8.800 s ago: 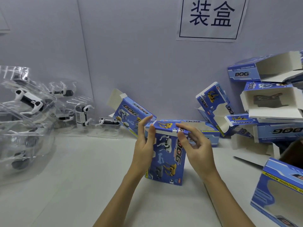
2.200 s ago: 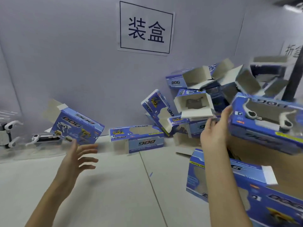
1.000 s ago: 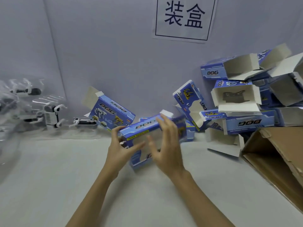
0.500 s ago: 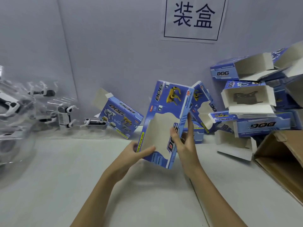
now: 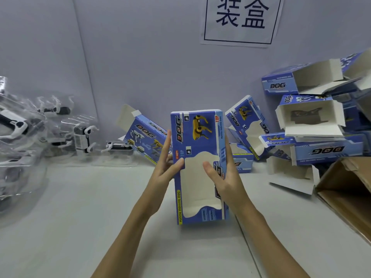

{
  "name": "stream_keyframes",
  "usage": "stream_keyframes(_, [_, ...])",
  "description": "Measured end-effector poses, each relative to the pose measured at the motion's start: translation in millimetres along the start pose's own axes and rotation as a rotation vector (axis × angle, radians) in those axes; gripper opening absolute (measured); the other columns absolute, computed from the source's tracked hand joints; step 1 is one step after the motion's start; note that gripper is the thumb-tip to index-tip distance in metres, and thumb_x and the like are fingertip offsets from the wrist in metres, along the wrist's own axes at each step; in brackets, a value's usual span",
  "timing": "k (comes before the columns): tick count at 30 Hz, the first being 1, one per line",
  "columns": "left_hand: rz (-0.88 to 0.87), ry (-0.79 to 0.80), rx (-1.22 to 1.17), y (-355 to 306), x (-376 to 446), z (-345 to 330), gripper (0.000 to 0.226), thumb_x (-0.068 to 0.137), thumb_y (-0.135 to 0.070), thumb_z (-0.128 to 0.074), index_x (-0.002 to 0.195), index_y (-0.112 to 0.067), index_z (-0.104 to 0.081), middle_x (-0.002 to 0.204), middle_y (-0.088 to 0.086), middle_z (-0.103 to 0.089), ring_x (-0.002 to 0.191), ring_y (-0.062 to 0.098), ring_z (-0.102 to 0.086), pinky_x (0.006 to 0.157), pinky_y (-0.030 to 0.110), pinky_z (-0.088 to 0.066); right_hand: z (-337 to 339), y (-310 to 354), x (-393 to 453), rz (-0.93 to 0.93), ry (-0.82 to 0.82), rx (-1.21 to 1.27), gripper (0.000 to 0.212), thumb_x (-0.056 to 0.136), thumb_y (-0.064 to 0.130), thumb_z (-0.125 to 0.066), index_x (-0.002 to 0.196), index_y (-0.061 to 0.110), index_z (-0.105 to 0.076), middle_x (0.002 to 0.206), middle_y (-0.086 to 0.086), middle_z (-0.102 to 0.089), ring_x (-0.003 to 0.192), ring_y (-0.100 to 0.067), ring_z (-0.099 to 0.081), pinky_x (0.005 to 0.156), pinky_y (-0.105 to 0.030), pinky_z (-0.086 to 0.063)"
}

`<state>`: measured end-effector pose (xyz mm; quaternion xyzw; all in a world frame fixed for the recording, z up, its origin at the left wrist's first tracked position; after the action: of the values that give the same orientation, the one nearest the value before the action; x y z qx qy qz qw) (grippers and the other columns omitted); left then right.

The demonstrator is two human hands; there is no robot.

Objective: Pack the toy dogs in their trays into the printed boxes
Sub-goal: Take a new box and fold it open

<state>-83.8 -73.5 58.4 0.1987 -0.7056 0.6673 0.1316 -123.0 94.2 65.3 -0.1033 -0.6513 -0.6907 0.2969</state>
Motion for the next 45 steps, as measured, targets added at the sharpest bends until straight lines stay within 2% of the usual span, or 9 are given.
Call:
stream_keyframes(7, [0.009,-0.073,0.102,-6,-6,-4,0.045,0.088,-0.046,-0.067,0.111,-0.08,-0.048,0.121,-0.025,-0.069,0.116,0.012,-0.07,0.084,0.03,-0.062,-12,0,-4,-0.038,0.04,-0.065,0.06,0.086,0.06,-0.068,0.125,0.084,-0.028,0.128,0.039,-0.057,0.127,0.008,-0.055,0.092,-0.004,-0.046])
stream_keyframes(14, [0.013,-0.053,0.105,-8,-6,1,0.044,0.085,-0.045,-0.069,0.109,-0.076,-0.051,0.119,-0.026,-0.069,0.114,0.01,-0.07,0.078,0.026,-0.062,-7,1,-3,-0.044,0.119,-0.093,0.067,0.08,0.068,-0.069,0.124,0.089,-0.022,0.131,0.049,-0.05,0.129,0.017,-0.048,0.09,-0.003,-0.047])
stream_keyframes(19, [-0.058,-0.137,0.127,-14,-3,12,0.064,0.079,-0.051,-0.079,0.124,-0.069,-0.037,0.119,-0.019,-0.072,0.109,0.013,-0.073,0.08,0.027,-0.063,5,3,0,-0.039,0.03,-0.081,0.089,0.076,0.062,-0.083,0.139,0.066,-0.021,0.14,0.003,-0.06,0.124,-0.019,-0.066,0.099,-0.046,-0.06])
stream_keyframes(23, [-0.156,-0.341,0.176,-17,-4,21,0.068,0.087,-0.045,-0.076,0.14,-0.051,-0.034,0.111,-0.011,-0.07,0.099,0.007,-0.073,0.071,0.022,-0.06,-7,2,-6,0.009,-0.014,-0.1,0.093,0.091,0.036,-0.08,0.155,0.058,-0.015,0.145,0.004,-0.057,0.132,-0.011,-0.06,0.106,-0.048,-0.054])
stream_keyframes(29, [-0.16,-0.353,0.069,-14,-2,30,0.042,0.113,-0.036,-0.034,0.154,-0.044,-0.043,0.119,-0.006,-0.076,0.101,0.018,-0.075,0.077,0.026,-0.059,-40,-6,-17,-0.144,0.073,-0.3,0.134,0.06,0.079,-0.078,0.158,0.058,0.012,0.17,0.017,-0.008,0.157,-0.009,-0.016,0.126,-0.043,-0.026])
stream_keyframes(32, [-0.108,-0.316,0.054,-12,-1,34,0.041,0.108,-0.018,-0.054,0.148,-0.027,-0.051,0.118,0.002,-0.078,0.107,0.024,-0.075,0.081,0.028,-0.061,-28,-11,-11,-0.201,0.047,0.095,0.092,0.081,0.043,-0.08,0.159,0.038,-0.03,0.159,-0.001,-0.047,0.145,-0.019,-0.048,0.112,-0.047,-0.049])
stream_keyframes(36, [0.094,-0.204,0.062,2,-2,27,0.067,0.086,-0.05,-0.08,0.145,-0.039,-0.05,0.139,-0.006,-0.066,0.126,0.015,-0.066,0.098,0.038,-0.058,-18,-26,-10,-0.415,0.114,0.707,0.042,0.077,0.037,-0.072,0.113,0.016,-0.078,0.109,-0.012,-0.077,0.096,-0.028,-0.076,0.075,-0.037,-0.063])
stream_keyframes(41, [0.168,0.005,-0.103,16,-4,0,0.054,0.093,-0.039,-0.074,0.136,-0.06,-0.05,0.141,-0.008,-0.066,0.124,0.019,-0.067,0.09,0.03,-0.06,0,-36,0,-0.363,0.037,0.532,0.05,0.094,0.042,-0.06,0.141,0.026,-0.063,0.12,-0.011,-0.076,0.107,-0.03,-0.076,0.075,-0.037,-0.064])
stream_keyframes(45, [0.076,-0.034,0.043,14,-1,6,0.086,0.085,-0.041,-0.082,0.145,-0.07,-0.028,0.147,-0.019,-0.057,0.128,0.014,-0.064,0.1,0.034,-0.057,17,-16,7,-0.071,-0.051,0.299,0.052,0.101,0.043,-0.053,0.149,0.057,-0.04,0.131,-0.008,-0.07,0.116,-0.026,-0.072,0.084,-0.038,-0.064])
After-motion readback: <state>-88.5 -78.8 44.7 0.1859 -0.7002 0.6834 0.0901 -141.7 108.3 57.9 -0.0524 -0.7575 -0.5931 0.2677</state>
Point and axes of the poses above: each hand's wrist, its own x-axis towards the middle knuckle, its own z-axis out of the back of the hand, y = z × x, the point moved 8 cm from there along x, towards the middle knuckle
